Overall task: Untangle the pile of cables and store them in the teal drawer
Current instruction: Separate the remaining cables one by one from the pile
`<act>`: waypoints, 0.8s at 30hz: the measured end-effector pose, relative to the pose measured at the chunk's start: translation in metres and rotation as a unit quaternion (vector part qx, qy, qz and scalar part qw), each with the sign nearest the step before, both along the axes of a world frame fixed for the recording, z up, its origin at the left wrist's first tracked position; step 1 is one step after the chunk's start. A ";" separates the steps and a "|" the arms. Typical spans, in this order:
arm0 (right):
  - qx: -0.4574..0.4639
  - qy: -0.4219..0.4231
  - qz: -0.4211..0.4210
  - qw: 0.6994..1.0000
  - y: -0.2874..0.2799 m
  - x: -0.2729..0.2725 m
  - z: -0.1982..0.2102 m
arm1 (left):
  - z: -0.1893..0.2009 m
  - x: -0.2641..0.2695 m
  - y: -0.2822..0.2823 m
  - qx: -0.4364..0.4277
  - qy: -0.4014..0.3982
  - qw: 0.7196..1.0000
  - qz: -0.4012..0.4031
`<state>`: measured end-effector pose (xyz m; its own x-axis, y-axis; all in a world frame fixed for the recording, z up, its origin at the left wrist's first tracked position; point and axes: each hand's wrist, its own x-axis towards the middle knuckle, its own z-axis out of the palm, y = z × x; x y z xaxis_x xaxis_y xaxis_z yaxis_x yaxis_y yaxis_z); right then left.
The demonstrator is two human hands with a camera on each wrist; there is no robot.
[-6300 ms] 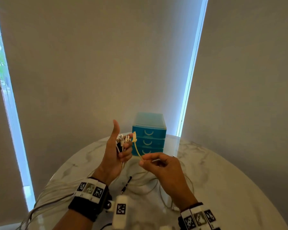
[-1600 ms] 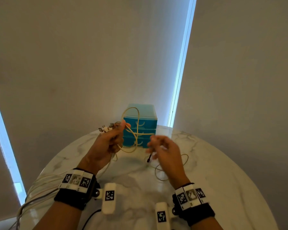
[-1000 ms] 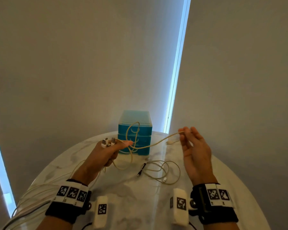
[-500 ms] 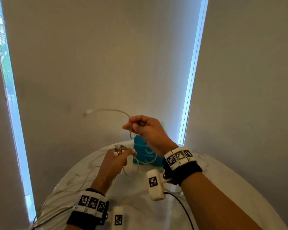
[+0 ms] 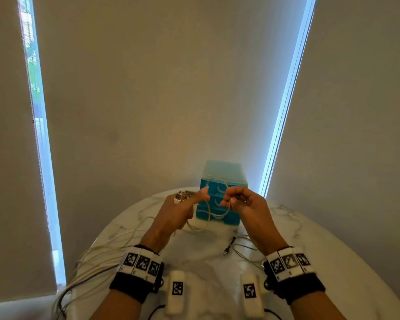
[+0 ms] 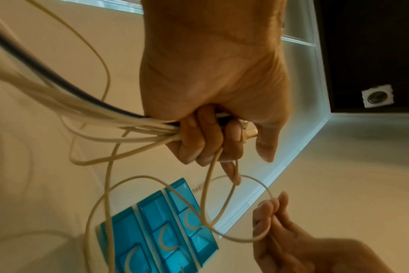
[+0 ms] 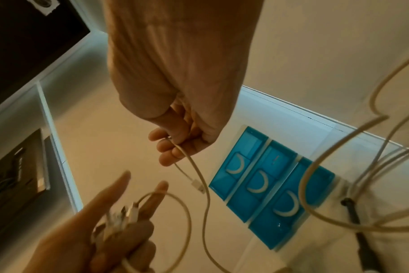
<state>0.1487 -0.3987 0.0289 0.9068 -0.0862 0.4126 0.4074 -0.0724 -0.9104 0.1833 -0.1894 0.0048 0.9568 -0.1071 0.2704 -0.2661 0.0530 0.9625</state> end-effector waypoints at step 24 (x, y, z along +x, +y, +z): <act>-0.263 0.111 -0.040 0.958 0.018 -0.001 0.034 | -0.009 -0.012 -0.027 0.300 -0.116 0.941 -0.108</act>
<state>0.1475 -0.3810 0.0629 0.9765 0.0069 0.2152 0.1810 -0.5675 -0.8032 0.1717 -0.2164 -0.0040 0.8183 -0.4919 0.2975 -0.5176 -0.4053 0.7535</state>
